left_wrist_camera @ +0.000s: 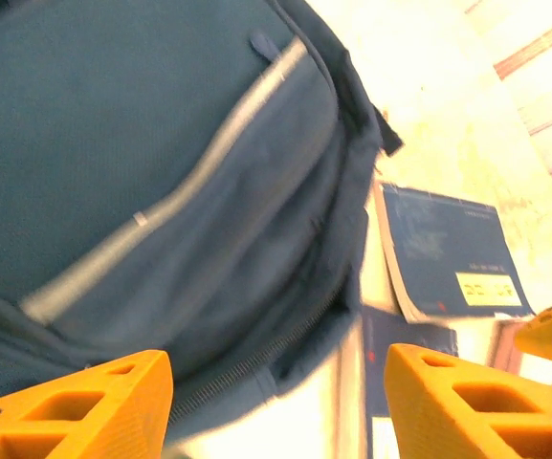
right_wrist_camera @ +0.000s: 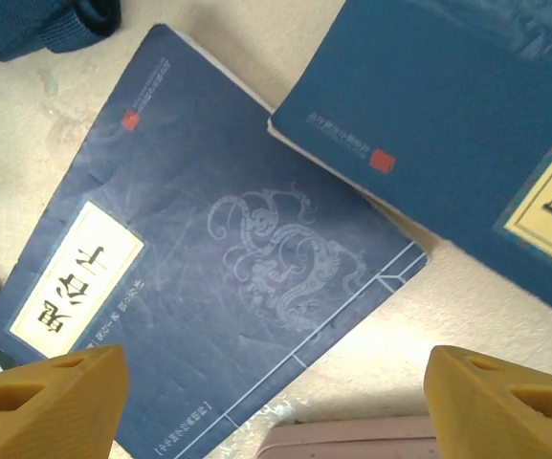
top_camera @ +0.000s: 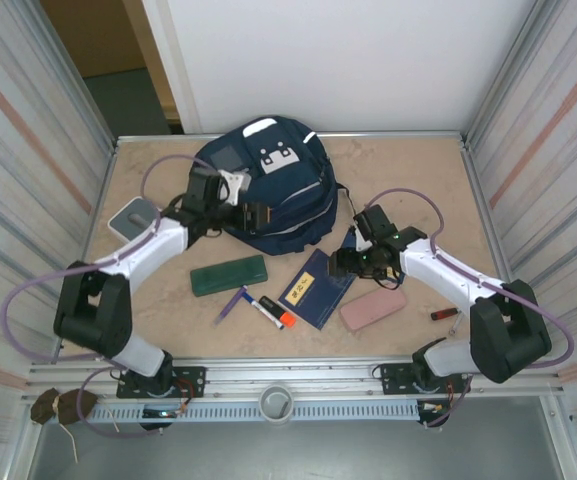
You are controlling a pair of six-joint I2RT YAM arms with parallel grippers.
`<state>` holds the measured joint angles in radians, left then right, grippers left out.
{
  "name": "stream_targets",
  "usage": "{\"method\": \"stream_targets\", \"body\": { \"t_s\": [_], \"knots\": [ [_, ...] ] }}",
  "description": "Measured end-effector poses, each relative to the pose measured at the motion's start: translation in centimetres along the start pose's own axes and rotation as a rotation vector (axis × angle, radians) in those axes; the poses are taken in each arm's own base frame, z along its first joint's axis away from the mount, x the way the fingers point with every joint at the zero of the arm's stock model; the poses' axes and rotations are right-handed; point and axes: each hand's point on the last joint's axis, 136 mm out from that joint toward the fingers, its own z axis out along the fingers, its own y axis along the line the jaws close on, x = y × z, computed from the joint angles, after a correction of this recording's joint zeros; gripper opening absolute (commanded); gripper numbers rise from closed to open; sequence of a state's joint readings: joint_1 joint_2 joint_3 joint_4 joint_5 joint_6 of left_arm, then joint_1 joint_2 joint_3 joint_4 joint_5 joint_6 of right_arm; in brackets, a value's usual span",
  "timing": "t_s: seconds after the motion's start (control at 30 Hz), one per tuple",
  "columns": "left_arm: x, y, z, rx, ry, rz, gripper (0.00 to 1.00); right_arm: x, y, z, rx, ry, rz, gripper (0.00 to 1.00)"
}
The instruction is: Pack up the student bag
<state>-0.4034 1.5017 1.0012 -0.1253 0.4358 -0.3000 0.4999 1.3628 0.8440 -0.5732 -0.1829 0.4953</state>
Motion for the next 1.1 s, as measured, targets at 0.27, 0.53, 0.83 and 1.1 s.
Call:
{"method": "stream_targets", "body": {
  "t_s": [0.27,0.53,0.83,1.1],
  "knots": [
    [9.8,-6.9,2.4,0.078,0.232,0.044,0.61,1.8,-1.0,1.7,0.012,0.019,0.146,0.76],
    [14.8,-5.6,6.2,-0.010,0.395,0.036,0.58,1.1,-0.9,3.6,0.013,-0.001,0.211,0.72],
    [15.7,-5.2,7.5,-0.030,0.430,0.018,0.43,-0.5,-0.6,5.8,0.034,-0.012,0.210,0.56],
    [15.4,-4.6,8.1,-0.065,0.412,-0.016,0.43,-6.2,1.2,6.0,0.006,-0.079,0.135,0.53]
  ]
}}
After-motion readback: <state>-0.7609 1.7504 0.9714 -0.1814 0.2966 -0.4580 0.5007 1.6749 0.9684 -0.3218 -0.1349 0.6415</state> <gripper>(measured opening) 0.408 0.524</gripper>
